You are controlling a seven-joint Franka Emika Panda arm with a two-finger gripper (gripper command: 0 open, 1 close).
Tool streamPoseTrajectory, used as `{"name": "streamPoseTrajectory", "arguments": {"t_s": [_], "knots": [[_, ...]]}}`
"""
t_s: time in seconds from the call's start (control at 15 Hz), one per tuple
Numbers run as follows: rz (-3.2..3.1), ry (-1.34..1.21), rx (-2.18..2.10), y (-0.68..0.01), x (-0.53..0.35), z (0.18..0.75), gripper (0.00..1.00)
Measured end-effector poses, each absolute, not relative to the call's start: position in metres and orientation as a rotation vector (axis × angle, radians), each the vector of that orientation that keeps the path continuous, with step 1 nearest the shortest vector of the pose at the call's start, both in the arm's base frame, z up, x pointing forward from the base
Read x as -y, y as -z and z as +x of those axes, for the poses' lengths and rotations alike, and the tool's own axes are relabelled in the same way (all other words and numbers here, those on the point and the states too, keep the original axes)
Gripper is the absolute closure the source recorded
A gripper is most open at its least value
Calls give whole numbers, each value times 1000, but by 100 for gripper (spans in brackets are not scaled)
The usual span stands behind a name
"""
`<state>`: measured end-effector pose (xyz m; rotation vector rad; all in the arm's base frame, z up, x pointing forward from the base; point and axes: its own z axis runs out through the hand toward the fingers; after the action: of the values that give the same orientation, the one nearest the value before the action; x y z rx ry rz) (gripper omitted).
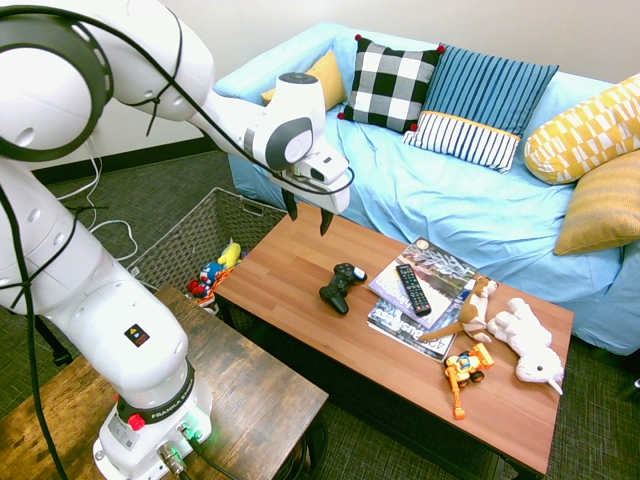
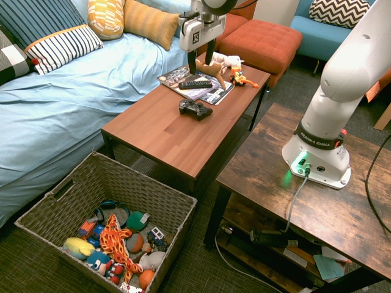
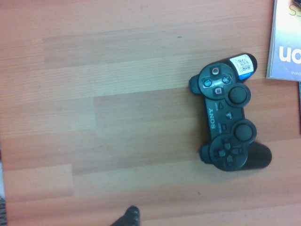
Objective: Put the gamepad in the basket
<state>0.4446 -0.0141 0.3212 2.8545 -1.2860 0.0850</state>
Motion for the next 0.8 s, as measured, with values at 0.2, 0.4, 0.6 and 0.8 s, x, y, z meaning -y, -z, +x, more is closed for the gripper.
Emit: {"name": "streamPoseTrajectory", "arguments": {"t_s": [0.2, 0.4, 0.6, 0.8], "knots": [[2871, -105, 1290, -285, 28, 454, 0], [2872, -141, 1315, -256, 34, 464, 0], [2862, -136, 1339, -228, 39, 475, 0], [2844, -122, 1355, -205, 42, 485, 0]]}}
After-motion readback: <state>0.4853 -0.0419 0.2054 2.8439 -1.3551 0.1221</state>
